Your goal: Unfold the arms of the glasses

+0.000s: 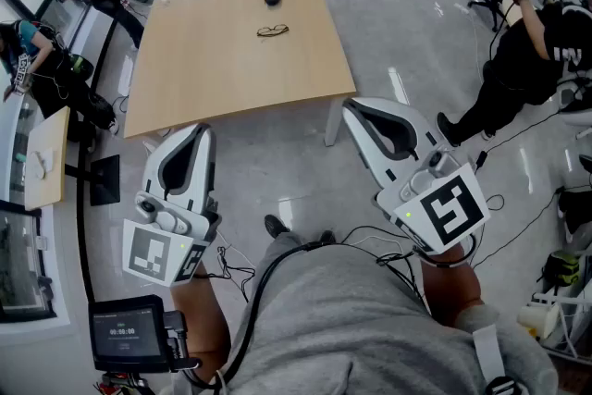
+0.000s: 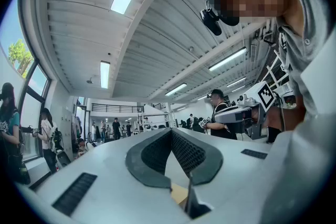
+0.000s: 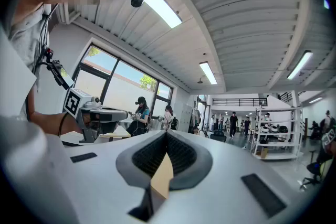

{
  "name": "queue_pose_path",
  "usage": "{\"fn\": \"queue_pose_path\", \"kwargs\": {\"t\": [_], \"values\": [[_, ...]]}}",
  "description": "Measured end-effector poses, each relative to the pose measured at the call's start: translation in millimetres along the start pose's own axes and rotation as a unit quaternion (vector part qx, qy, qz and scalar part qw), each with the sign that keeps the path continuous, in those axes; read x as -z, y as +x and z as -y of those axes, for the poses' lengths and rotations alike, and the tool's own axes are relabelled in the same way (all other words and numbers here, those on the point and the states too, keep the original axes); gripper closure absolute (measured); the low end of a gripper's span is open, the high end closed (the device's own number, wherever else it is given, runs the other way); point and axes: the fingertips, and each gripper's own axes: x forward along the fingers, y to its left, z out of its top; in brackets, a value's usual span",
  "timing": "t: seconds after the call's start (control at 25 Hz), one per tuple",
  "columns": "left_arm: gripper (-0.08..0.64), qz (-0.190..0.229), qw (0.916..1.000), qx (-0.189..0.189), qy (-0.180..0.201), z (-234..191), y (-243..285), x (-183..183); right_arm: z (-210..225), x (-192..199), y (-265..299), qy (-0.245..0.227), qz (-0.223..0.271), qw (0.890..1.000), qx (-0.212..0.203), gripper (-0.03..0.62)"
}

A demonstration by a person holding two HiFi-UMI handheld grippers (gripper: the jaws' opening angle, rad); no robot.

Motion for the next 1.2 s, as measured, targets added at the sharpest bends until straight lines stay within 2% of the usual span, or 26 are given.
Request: {"fn": "queue_pose_path", "kwargs": {"t": [0.76, 1.0, 1.2], "values": [[0.555, -0.012, 0.9999, 0.0, 0.002, -4, 8, 3, 6, 6, 9, 0.01, -0.007, 1.0, -0.005, 0.586], [0.554, -0.014, 0.9999, 0.004, -0.002, -20, 27, 10, 21, 8, 29, 0.014, -0.012, 1.0, -0.006, 0.586], [0.554, -0.023, 0.9997, 0.007, -0.008, -46, 37, 32, 19, 21, 59, 0.05, -0.003, 0.998, -0.027, 0.584]]}}
